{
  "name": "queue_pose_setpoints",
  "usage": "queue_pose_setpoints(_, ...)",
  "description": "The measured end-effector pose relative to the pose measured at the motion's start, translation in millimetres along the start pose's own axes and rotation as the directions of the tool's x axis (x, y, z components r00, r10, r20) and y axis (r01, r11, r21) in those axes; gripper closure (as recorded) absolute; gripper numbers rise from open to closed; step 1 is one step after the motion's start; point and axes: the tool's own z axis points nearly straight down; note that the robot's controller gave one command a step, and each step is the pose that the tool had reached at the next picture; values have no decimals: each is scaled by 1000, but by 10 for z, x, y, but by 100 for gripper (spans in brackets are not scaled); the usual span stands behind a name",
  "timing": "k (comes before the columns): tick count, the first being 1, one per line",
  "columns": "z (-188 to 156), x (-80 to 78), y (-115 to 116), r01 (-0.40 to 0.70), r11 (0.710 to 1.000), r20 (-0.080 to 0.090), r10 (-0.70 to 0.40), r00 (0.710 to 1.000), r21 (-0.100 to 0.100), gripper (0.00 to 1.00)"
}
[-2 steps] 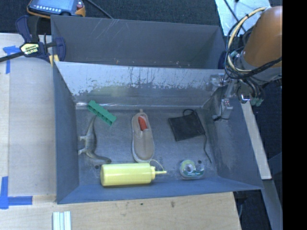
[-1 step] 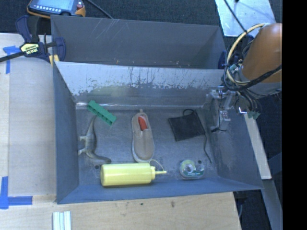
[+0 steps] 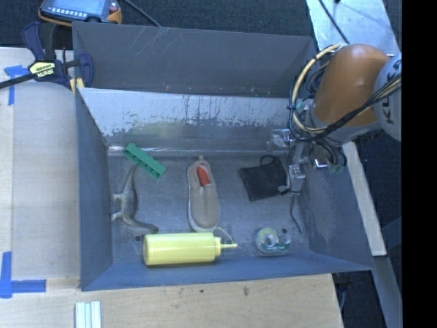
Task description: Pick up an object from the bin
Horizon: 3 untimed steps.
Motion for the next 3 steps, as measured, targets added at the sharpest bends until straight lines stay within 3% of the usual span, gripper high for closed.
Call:
queue_pose_setpoints(1,610,146,-116,69,998,0,-69,998,-2,100)
queue_pose_setpoints(2,610,146,-114,69,998,0,-69,998,-2,100)
queue_pose_setpoints(3,214,363,-296,68,998,-8,-68,998,-7,100)
